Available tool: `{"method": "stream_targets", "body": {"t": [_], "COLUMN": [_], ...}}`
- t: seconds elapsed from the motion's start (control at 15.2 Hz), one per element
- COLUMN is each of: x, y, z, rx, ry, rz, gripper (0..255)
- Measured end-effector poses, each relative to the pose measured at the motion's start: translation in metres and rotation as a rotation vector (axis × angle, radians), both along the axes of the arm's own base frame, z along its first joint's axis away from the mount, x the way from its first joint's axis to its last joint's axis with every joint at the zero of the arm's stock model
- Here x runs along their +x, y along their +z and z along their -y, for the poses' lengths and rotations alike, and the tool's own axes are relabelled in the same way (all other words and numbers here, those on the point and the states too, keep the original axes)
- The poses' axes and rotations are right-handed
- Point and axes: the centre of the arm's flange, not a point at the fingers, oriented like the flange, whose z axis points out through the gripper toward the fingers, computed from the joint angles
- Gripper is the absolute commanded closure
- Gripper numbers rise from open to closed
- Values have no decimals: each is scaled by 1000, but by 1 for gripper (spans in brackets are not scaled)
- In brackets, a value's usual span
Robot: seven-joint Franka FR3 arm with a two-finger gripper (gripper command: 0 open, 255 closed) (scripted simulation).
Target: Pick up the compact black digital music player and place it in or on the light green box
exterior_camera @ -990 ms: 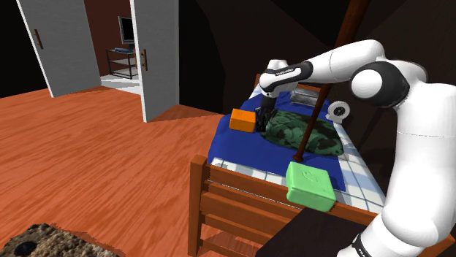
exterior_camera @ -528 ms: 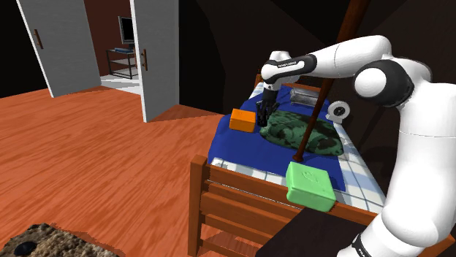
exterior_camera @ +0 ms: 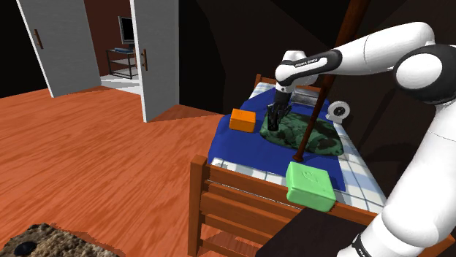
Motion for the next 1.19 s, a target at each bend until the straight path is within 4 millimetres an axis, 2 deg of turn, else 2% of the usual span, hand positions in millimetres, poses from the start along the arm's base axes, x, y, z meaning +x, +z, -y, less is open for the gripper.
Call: {"method": "stream_targets", "body": {"t": [0.66,1.19], "x": [-134,-234], "y": [9,18], "z": [-17,-24], "rx": [0,1], "ry": [0,0], "rz": [0,0], "gripper": [255,255]}}
